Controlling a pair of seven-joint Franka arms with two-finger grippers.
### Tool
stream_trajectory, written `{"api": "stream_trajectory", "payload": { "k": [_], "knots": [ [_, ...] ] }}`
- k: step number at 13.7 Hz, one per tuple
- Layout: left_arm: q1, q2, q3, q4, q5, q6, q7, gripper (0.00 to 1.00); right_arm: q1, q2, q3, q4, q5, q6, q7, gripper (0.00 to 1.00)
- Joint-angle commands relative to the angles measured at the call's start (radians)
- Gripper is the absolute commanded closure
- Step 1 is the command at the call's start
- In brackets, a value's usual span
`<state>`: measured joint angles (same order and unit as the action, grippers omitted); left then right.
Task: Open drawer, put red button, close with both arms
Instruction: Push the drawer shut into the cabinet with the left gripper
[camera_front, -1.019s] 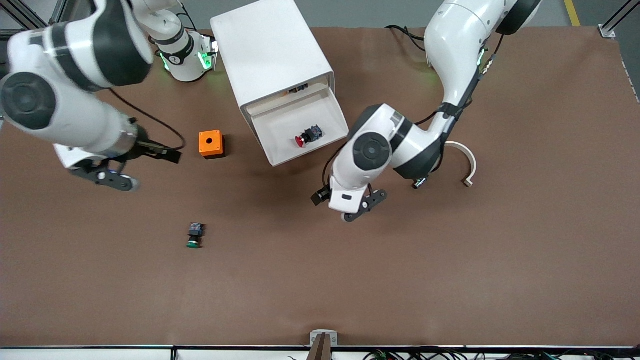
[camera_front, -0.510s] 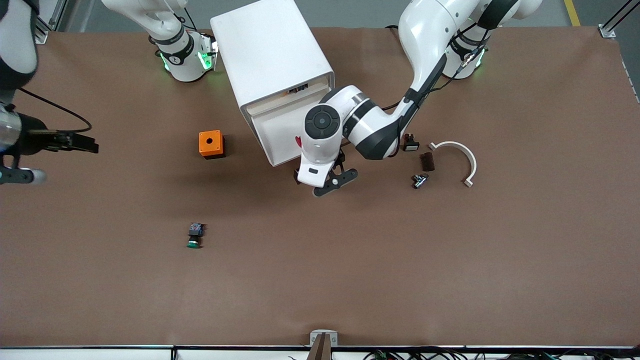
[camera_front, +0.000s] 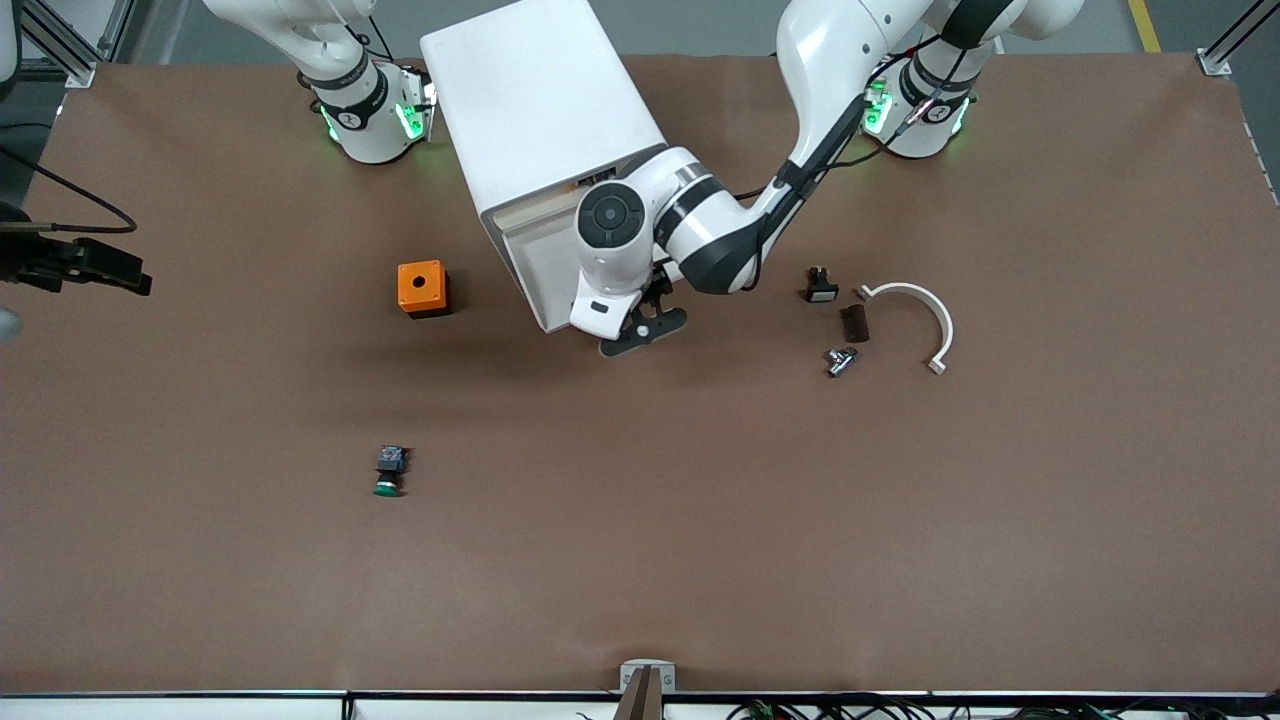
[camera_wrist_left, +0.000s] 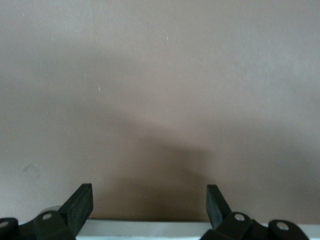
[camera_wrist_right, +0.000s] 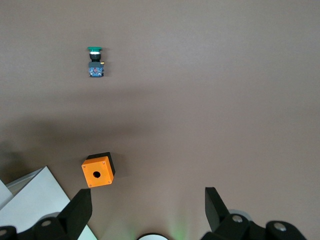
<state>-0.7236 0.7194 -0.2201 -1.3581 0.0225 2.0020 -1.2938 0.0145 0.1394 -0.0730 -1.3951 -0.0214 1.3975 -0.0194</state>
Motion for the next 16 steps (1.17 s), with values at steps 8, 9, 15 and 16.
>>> {"api": "stream_trajectory", "payload": {
  "k": [8,9,15,16],
  "knots": [
    [-0.004,-0.029,-0.097,-0.067,-0.136,0.003,-0.101,0.00,-0.013,-0.110,0.016,-0.037,0.003,-0.043,0.009,0.00],
    [-0.004,-0.029,-0.099,-0.070,-0.166,0.004,-0.101,0.00,-0.013,-0.136,0.016,-0.059,0.005,-0.045,0.009,0.00],
    [-0.002,-0.012,-0.097,-0.073,-0.314,0.017,-0.096,0.00,-0.019,-0.211,0.018,-0.148,0.006,0.014,0.001,0.00],
    [0.000,-0.012,-0.097,-0.073,-0.332,0.020,-0.096,0.00,-0.019,-0.218,0.019,-0.150,0.006,0.015,-0.001,0.00]
  ]
}}
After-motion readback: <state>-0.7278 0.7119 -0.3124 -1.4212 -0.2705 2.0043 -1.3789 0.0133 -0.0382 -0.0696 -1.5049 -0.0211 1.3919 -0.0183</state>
